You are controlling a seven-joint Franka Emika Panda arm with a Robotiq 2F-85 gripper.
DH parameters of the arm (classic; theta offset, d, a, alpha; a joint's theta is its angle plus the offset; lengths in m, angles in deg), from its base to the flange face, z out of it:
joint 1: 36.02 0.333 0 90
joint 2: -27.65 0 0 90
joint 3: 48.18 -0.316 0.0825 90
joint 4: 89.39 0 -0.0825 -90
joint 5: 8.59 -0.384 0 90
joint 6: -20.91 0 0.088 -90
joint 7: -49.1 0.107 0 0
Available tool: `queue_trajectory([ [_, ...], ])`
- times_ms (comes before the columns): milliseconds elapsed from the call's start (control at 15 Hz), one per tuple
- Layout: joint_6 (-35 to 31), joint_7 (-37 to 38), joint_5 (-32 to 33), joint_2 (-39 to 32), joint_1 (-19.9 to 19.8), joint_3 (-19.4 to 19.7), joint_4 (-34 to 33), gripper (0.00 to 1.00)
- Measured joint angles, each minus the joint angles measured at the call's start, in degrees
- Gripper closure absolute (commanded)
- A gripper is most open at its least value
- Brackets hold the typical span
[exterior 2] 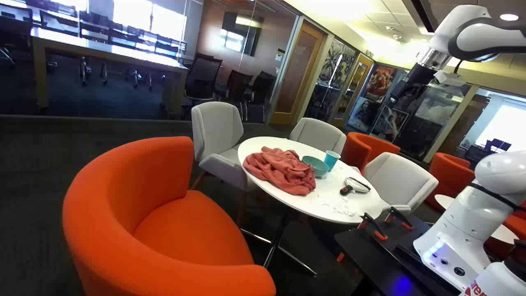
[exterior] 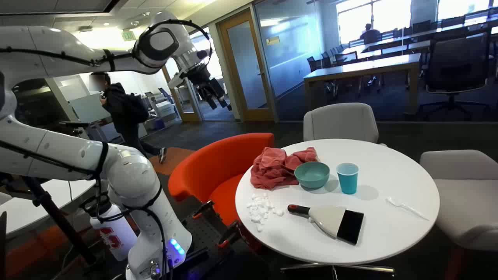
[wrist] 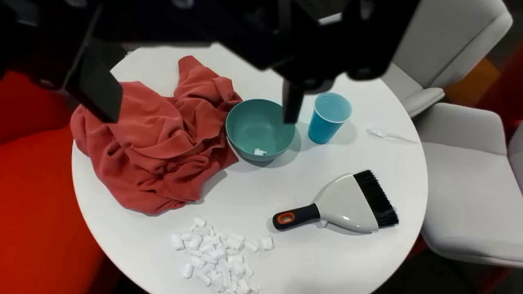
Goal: Move the green bowl to the right
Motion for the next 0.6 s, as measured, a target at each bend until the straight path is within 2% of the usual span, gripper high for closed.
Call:
queue_trajectory([
  [600,-0.29,1.3,0.08,-0.21,-0.38,0.28,0.04,0.0],
])
